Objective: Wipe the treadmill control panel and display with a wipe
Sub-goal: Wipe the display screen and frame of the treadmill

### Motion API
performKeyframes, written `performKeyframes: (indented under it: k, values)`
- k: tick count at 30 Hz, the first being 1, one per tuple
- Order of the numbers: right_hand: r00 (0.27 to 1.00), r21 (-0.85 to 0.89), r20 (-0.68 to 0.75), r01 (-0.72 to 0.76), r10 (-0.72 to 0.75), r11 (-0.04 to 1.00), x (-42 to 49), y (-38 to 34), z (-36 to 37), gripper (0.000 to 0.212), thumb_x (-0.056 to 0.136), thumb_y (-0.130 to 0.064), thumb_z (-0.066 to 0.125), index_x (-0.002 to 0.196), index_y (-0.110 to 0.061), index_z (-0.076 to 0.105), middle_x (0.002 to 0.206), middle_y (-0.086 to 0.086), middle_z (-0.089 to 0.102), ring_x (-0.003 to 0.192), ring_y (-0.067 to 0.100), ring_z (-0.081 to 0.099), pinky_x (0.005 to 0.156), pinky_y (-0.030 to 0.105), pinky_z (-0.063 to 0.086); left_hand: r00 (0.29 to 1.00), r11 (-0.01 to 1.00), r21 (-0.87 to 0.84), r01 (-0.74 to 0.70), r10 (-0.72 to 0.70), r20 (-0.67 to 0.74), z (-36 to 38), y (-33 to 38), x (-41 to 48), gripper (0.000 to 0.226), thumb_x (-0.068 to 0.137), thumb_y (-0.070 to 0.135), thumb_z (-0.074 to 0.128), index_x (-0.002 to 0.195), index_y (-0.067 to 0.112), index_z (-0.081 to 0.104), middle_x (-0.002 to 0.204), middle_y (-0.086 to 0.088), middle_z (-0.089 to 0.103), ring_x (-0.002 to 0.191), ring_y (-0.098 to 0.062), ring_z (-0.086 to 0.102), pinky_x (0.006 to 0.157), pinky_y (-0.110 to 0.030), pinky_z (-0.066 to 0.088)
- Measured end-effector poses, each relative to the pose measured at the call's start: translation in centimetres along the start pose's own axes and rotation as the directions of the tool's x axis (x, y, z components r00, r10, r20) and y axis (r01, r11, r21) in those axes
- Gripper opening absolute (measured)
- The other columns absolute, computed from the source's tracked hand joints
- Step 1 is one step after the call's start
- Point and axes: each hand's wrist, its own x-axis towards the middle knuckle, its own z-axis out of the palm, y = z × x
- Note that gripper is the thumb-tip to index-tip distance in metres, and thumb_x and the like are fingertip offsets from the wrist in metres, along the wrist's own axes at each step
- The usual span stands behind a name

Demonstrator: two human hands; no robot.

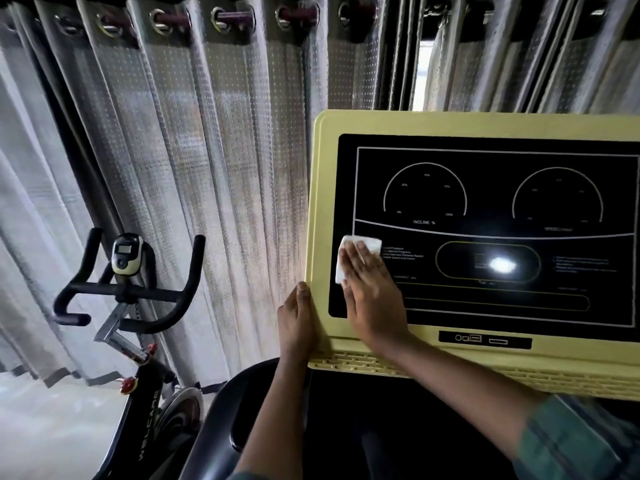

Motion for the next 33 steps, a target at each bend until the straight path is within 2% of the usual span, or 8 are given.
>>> performKeyframes:
  k: [5, 9, 14, 18, 20, 24, 28, 33]
  values:
    - [0.916, -0.058, 0.19, 0.369, -0.352, 0.928, -6.1, 0.0, 1.6, 0.056, 0.107, -0.025, 0.037, 0.159, -0.008, 0.022, 0.167, 0.007, 0.021, 0.156, 0.021, 0.012, 0.125, 0.042, 0.022, 0.999, 0.999, -0.012, 0.031, -0.03, 0.022, 0.1, 0.4, -0.1, 0.054, 0.099, 0.06, 0.027, 0.061, 0.027, 0.045, 0.053, 0.009, 0.048, 0.05, -0.006, 0.039, 0.053, -0.035, 0.034]
    - [0.913, -0.065, 0.216, 0.366, -0.345, 0.928, -4.3, -0.2, 0.7, 0.054, 0.106, -0.026, 0.037, 0.157, -0.01, 0.029, 0.165, 0.006, 0.026, 0.156, 0.02, 0.016, 0.124, 0.041, 0.025, 0.995, 0.995, -0.052, 0.08, -0.076, 0.068, -0.1, -0.4, -0.6, 0.06, 0.1, 0.06, 0.026, 0.062, 0.019, 0.049, 0.064, -0.012, 0.059, 0.057, -0.022, 0.052, 0.058, -0.039, 0.039]
    - [0.972, -0.018, 0.142, 0.191, -0.187, 0.981, 3.6, -1.8, -0.9, 0.054, 0.109, -0.033, 0.018, 0.159, -0.014, 0.022, 0.167, 0.002, 0.018, 0.156, 0.015, 0.01, 0.127, 0.038, 0.019, 0.981, 0.986, -0.072, 0.15, -0.14, 0.137, -0.5, -1.6, -1.8, 0.081, 0.099, 0.061, 0.021, 0.096, -0.01, 0.06, 0.108, -0.039, 0.06, 0.095, -0.049, 0.059, 0.082, -0.053, 0.047]
    - [0.982, -0.023, 0.1, 0.161, -0.158, 0.987, 3.1, -2.5, 0.5, 0.054, 0.107, -0.025, 0.035, 0.159, -0.013, 0.023, 0.168, 0.002, 0.017, 0.157, 0.016, 0.007, 0.127, 0.04, 0.02, 0.973, 0.981, -0.051, 0.186, -0.177, 0.149, -0.5, -1.3, -1.7, 0.071, 0.097, 0.056, 0.021, 0.123, 0.003, 0.06, 0.128, -0.022, 0.059, 0.103, -0.02, 0.06, 0.089, -0.023, 0.041]
    - [0.946, -0.033, 0.161, 0.29, -0.282, 0.956, 0.0, -2.3, 1.3, 0.057, 0.106, -0.024, 0.041, 0.159, -0.012, 0.023, 0.168, 0.003, 0.017, 0.157, 0.017, 0.007, 0.126, 0.04, 0.02, 0.982, 0.968, -0.178, 0.177, -0.161, 0.1, -0.3, -1.3, -2.0, 0.06, 0.095, 0.054, 0.029, 0.097, 0.009, 0.068, 0.099, -0.019, 0.069, 0.075, -0.009, 0.059, 0.075, -0.031, 0.049]
    - [0.846, -0.014, 0.261, 0.484, -0.465, 0.875, -0.7, -0.6, 0.9, 0.055, 0.106, -0.025, 0.042, 0.157, -0.011, 0.029, 0.165, 0.004, 0.025, 0.156, 0.019, 0.015, 0.125, 0.04, 0.022, 0.975, 0.947, -0.232, 0.223, -0.212, 0.071, -0.4, -1.1, -1.9, 0.052, 0.088, 0.054, 0.035, 0.077, 0.014, 0.065, 0.079, -0.014, 0.067, 0.077, -0.033, 0.06, 0.073, -0.047, 0.048]
    - [0.903, -0.063, 0.214, 0.393, -0.372, 0.917, 5.8, -0.2, -1.1, 0.057, 0.103, -0.029, 0.044, 0.156, -0.01, 0.032, 0.164, 0.005, 0.028, 0.154, 0.022, 0.021, 0.125, 0.042, 0.024, 0.97, 0.959, -0.147, 0.242, -0.237, 0.052, -0.2, -1.2, -1.8, 0.041, 0.103, 0.032, 0.038, 0.071, 0.018, 0.059, 0.078, -0.016, 0.066, 0.072, -0.026, 0.057, 0.066, -0.037, 0.043]
    - [0.949, -0.063, 0.138, 0.294, -0.283, 0.954, 5.1, -1.4, -0.4, 0.053, 0.108, -0.024, 0.033, 0.158, -0.009, 0.025, 0.167, 0.006, 0.02, 0.157, 0.02, 0.01, 0.127, 0.04, 0.018, 0.971, 0.961, -0.143, 0.238, -0.232, 0.058, -0.4, -0.5, -1.8, 0.039, 0.098, 0.031, 0.037, 0.067, 0.016, 0.055, 0.059, 0.005, 0.057, 0.054, -0.007, 0.048, 0.05, -0.02, 0.039]
